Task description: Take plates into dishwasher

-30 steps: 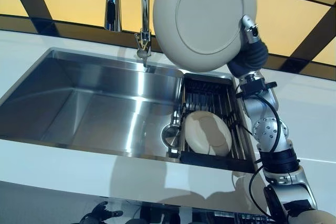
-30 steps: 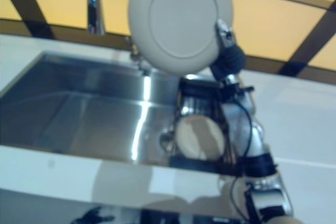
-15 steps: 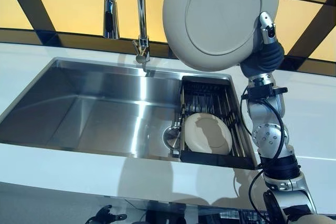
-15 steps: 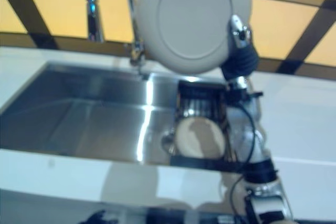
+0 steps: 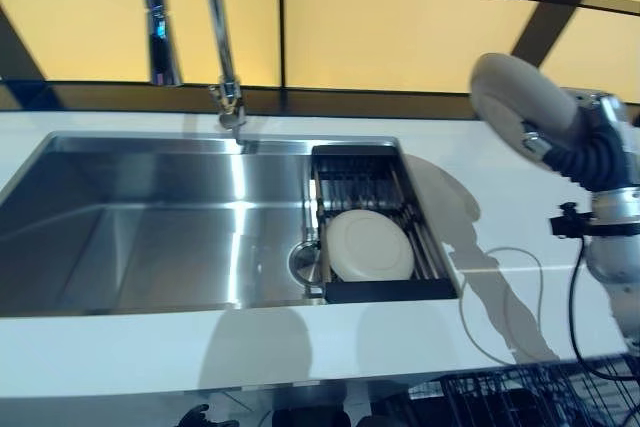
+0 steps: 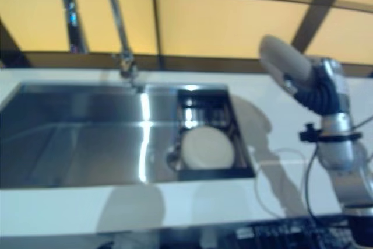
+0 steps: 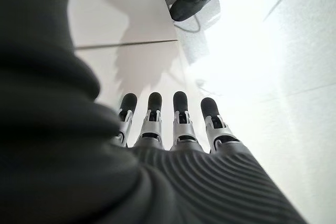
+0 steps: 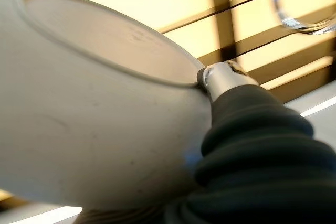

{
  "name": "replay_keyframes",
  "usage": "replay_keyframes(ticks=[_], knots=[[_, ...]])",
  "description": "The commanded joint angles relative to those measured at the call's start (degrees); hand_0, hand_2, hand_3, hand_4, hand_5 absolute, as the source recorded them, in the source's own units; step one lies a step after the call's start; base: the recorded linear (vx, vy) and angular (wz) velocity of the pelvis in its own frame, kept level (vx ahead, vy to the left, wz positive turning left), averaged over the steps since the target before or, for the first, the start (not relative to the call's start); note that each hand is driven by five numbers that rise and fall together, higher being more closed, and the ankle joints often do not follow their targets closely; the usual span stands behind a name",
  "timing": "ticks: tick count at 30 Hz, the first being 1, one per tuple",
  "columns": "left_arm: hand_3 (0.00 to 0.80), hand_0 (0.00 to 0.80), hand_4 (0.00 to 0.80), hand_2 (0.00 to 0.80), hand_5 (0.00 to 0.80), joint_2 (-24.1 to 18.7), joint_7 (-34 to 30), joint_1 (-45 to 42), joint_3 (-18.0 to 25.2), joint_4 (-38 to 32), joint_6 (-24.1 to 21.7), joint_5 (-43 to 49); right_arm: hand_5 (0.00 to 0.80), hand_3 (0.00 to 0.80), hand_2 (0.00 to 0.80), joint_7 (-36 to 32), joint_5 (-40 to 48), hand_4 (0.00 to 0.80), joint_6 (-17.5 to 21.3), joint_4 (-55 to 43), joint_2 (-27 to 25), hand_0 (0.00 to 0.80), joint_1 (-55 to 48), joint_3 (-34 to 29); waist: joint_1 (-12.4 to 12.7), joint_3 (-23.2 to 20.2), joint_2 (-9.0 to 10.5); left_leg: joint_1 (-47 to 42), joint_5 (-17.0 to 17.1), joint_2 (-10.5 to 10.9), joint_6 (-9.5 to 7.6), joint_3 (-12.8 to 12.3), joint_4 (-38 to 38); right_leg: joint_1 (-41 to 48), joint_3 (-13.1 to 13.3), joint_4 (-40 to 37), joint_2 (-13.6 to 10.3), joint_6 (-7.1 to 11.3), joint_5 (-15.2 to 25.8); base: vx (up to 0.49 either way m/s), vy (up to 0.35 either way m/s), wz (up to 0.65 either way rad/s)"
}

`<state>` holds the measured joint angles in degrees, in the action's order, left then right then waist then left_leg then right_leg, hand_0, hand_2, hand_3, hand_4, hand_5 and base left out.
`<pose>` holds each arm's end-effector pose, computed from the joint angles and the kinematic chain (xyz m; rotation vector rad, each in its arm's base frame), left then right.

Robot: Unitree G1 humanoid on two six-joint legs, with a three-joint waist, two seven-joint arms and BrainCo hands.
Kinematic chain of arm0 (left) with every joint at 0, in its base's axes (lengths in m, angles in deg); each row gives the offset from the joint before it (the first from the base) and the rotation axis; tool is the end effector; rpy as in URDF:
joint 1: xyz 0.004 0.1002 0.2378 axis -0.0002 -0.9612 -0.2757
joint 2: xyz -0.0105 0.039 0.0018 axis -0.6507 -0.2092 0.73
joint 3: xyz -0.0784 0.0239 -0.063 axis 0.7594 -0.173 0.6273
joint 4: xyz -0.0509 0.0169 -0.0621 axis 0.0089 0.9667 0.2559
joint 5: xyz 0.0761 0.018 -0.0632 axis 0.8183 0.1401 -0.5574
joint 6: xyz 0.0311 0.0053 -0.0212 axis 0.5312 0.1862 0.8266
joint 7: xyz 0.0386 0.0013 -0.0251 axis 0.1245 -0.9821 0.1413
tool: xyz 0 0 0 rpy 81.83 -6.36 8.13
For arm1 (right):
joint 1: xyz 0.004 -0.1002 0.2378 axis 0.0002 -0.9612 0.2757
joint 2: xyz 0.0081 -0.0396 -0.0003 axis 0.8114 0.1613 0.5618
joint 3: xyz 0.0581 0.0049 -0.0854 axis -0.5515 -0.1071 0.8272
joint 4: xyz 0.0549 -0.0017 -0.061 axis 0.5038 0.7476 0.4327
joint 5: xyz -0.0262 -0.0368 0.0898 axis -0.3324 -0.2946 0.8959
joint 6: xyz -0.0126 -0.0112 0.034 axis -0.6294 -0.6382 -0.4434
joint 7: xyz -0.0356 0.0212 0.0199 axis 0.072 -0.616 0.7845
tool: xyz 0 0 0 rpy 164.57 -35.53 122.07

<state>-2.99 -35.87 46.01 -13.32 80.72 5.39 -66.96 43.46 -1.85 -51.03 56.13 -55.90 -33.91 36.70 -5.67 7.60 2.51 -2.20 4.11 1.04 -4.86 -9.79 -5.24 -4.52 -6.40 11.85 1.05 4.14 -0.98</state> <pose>0.0610 0.2436 -0.1103 0.4609 1.2066 0.0238 0.1934 -0.2774 0.2015 -1.0550 -0.7196 -0.3312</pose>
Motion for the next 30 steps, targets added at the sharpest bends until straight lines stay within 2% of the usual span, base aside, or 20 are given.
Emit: replay_keyframes(ticks=[1, 4, 8, 9, 13, 16, 21, 22, 25, 27, 30], knots=[[0.0, 0.0, 0.0, 0.0, 0.0, 0.1, 0.1, 2.0, 0.4, 0.7, -1.1, 4.6, 0.8, 0.8, 0.8, 3.8, -2.3, 0.8, 0.2, -5.3, -0.3, 0.8, 0.4, -4.9, -0.6, -0.3, 0.04, -3.8, -10.7, 2.9, -3.67, 0.5, 0.2, -2.4, 1.3, 9.0, -3.7, 1.1, 2.5, -0.009, 0.073, -0.43], [0.0, 0.0, 0.0, 0.0, 0.0, -0.4, 0.3, 1.6, 0.3, 0.1, -1.6, 4.9, 0.8, 0.8, 0.8, 4.2, 0.1, 0.8, 1.2, -5.2, 0.2, 0.8, -4.0, -7.8, -1.7, 0.3, 0.51, -4.3, -11.2, 1.9, -3.52, -3.3, 0.2, -3.2, 0.0, 6.8, -4.1, 2.11, 4.0, -0.039, 0.057, -0.46], [0.0, 0.0, 0.0, 0.0, 0.0, -0.8, 1.3, 2.4, 1.0, -1.0, -0.8, 2.8, 0.8, 0.8, 0.8, 5.8, 2.6, 0.8, 0.8, -5.2, 1.6, 0.8, -5.1, -8.0, -1.6, 1.0, 0.63, -5.0, -11.6, 0.8, -3.61, -8.3, 0.2, -2.1, -4.0, 5.3, -5.9, 2.8, 4.6, -0.065, 0.011, -0.92], [0.0, 0.0, 0.0, 0.0, 0.0, -0.9, 1.3, 2.7, 1.2, -1.0, -0.6, 2.7, 0.8, 0.8, 0.8, 6.2, 3.4, 0.8, 0.2, -5.1, 2.0, 0.8, -5.4, -8.1, -1.7, 1.0, 0.57, -5.2, -11.7, 0.7, -3.51, -8.3, 0.2, -1.4, -4.1, 5.8, -6.3, 3.31, 4.1, -0.047, -0.018, -1.15], [0.0, 0.0, 0.0, 0.0, 0.0, -1.1, 1.6, 3.2, 1.2, -0.9, -0.7, 1.3, 0.8, 0.8, 0.8, 10.3, 7.0, 0.8, -2.7, -3.1, 4.3, 0.8, -5.2, -7.3, -1.6, 1.0, 0.27, -5.2, -11.8, 0.1, -3.74, -11.6, 0.2, -0.5, -6.1, 9.5, -8.0, 2.98, 3.4, -0.076, -0.061, -0.69], [0.0, 0.0, 0.0, 0.0, 0.0, -1.3, 1.5, 3.4, 1.6, -1.0, -0.6, 1.0, 0.8, 0.8, 0.8, 10.9, 9.2, 0.8, -3.3, -0.4, 6.8, 0.8, -5.7, -6.5, -1.7, 0.6, 0.35, -4.8, -11.7, -0.1, -3.55, -12.9, 0.3, 1.3, -6.5, 8.8, -8.0, 2.83, 2.3, -0.079, -0.158, -0.45], [0.0, 0.0, 0.0, 0.0, 0.0, -1.6, 2.1, 3.3, 2.2, -0.7, -1.0, 0.7, 0.8, 0.8, 0.8, 9.1, 10.2, 0.8, -2.2, 3.1, 9.6, 0.8, -7.6, -4.9, -1.8, -0.1, 1.29, -3.4, -11.2, -1.0, -2.86, -14.6, 0.9, 5.7, -7.1, 2.3, -5.9, 1.91, -1.3, -0.127, -0.306, -0.42], [0.0, 0.0, 0.0, 0.0, 0.0, -1.7, 2.5, 3.5, 2.3, -0.7, -0.8, 0.0, 0.8, 0.8, 0.8, 8.5, 10.7, 0.8, -1.8, 4.0, 9.9, 0.8, -7.6, -4.2, -1.8, -0.2, 1.73, -2.9, -11.0, -1.5, -2.32, -15.7, 1.1, 6.7, -7.8, -0.2, -5.0, 1.64, -2.7, -0.187, -0.397, -0.49], [0.0, 0.0, 0.0, 0.0, 0.0, -1.5, 2.9, 4.0, 2.6, -1.0, -0.8, -0.2, 0.8, 0.8, 0.8, 6.7, 11.9, 0.8, -1.8, 5.4, 10.1, 0.8, -7.4, -3.1, -1.7, -0.1, 2.36, -1.5, -9.8, -2.7, -0.38, -16.4, 1.6, 8.7, -7.6, -5.6, -3.1, 0.14, -5.3, -0.186, -0.388, -0.35], [0.0, 0.0, 0.0, 0.0, 0.0, -0.9, 3.2, 4.4, 2.1, -1.5, -0.6, 0.0, 0.8, 0.8, 0.8, 5.5, 11.9, 0.8, -2.3, 6.2, 9.9, 0.8, -7.1, -2.3, -1.8, 0.2, 2.56, -0.2, -8.5, -3.4, 1.29, -16.3, 1.8, 9.2, -7.0, -8.9, -2.0, -0.93, -4.6, -0.22, -0.367, -0.1], [0.0, 0.0, 0.0, 0.0, 0.0, -0.1, 3.7, 5.0, 1.6, -1.9, -0.6, -0.3, 0.8, 0.8, 0.8, 4.4, 11.8, 0.8, -2.6, 7.3, 10.0, 0.8, -6.2, -0.3, -2.1, 1.0, 2.46, 1.5, -6.9, -4.4, 2.91, -15.8, 1.9, 8.9, -6.0, -10.6, -1.0, -2.28, -3.9, -0.234, -0.332, 0.0]])
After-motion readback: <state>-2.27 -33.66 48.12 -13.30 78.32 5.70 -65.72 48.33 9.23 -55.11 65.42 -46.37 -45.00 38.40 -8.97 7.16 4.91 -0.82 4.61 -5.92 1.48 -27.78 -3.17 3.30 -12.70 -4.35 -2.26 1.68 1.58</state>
